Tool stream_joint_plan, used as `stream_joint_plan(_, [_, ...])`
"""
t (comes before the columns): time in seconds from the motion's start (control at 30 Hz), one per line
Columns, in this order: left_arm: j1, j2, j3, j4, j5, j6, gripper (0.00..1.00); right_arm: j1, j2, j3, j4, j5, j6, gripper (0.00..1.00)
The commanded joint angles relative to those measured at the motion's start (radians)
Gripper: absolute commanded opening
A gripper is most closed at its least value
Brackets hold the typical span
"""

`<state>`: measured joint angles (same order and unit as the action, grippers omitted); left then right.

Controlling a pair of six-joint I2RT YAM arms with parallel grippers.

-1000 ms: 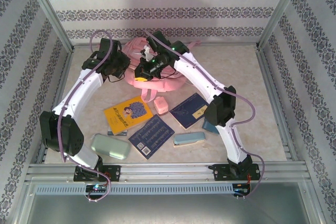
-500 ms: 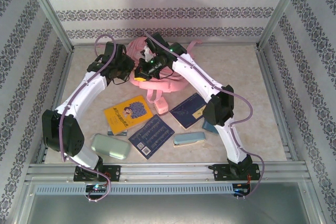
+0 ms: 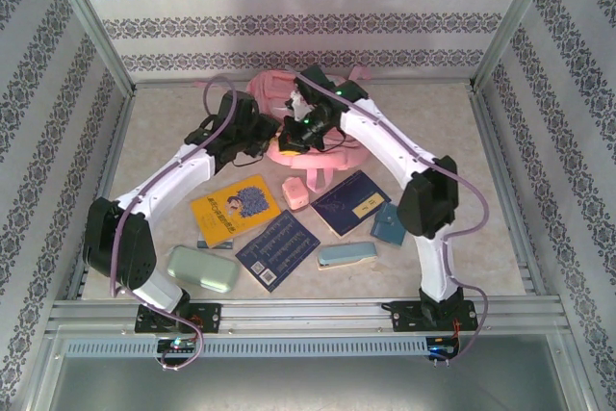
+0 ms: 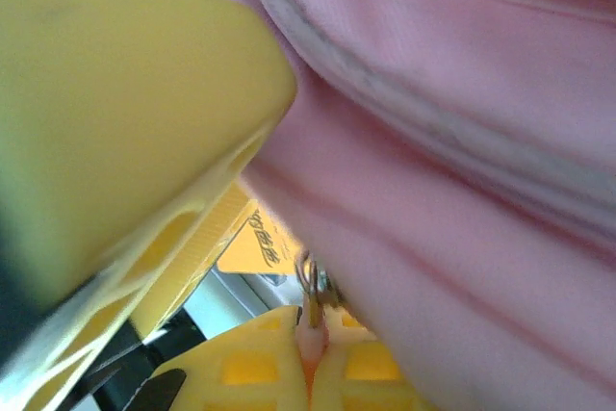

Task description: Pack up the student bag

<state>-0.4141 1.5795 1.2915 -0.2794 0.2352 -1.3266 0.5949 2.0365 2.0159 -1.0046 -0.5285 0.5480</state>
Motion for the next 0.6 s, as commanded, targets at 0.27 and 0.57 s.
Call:
stream_joint_plan(0.27, [0.102,0.035,0.105,-0.205,0.101,0.216,0.72,-0.106,-0.319,-0.392,0.086,0.11,-0.217,0.0])
stream_joint_plan(0.57, [0.135,0.219,0.161,-0.173,0.212,0.182,0.61,-0.171,-0.401,-0.492,0.089,0.097,-0.223,0.0])
